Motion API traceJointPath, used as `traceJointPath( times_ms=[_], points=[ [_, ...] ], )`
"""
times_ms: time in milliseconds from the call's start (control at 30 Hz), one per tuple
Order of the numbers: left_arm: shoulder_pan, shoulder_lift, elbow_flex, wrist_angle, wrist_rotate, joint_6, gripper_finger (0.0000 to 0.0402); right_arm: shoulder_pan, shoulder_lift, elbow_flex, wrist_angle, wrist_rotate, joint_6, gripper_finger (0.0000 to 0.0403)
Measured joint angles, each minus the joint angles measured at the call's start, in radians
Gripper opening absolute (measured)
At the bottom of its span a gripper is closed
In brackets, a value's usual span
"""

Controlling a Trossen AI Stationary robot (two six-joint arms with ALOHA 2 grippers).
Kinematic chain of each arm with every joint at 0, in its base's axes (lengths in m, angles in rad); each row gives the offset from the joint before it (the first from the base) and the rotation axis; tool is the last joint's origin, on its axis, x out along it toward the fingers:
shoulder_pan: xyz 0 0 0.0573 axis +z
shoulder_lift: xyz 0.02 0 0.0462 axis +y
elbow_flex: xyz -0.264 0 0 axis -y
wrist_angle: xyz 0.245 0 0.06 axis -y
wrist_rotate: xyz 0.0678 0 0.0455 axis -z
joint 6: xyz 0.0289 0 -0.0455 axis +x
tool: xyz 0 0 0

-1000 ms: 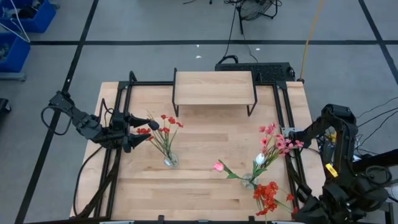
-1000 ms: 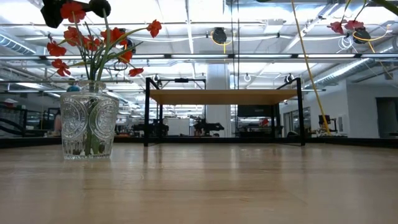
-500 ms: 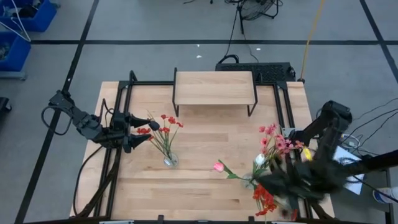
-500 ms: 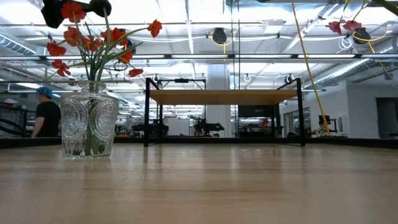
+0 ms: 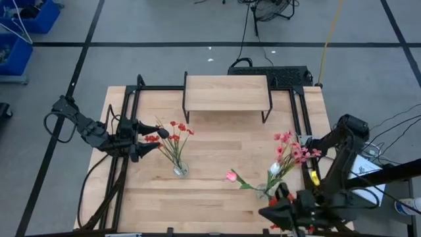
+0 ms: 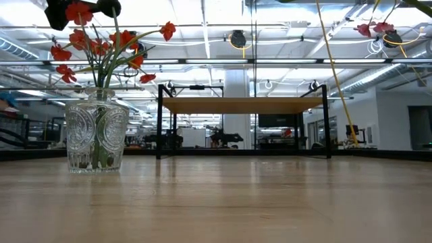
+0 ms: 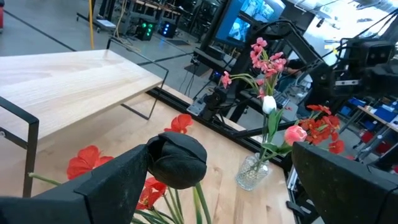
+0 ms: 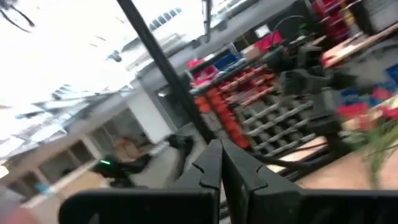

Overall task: Pick and place flowers into a vace then onto a shelf
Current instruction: Put the right transparent vase with flowers on the shelf

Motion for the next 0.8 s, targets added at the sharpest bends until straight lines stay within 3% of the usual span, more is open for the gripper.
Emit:
traceJointPath(
  times_ms=[367,800],
  points=[
    [0.000,0.000,0.000,0.000,0.000,0.002,0.0399,0.063,0.155,0.104,0.003,0.056,0.033,0.0000],
    [0.000,0.000,0.000,0.000,0.000,0.003,0.0399,0.134,0.336,0.134,-0.006,0.047,0.388,0.0000]
  ],
)
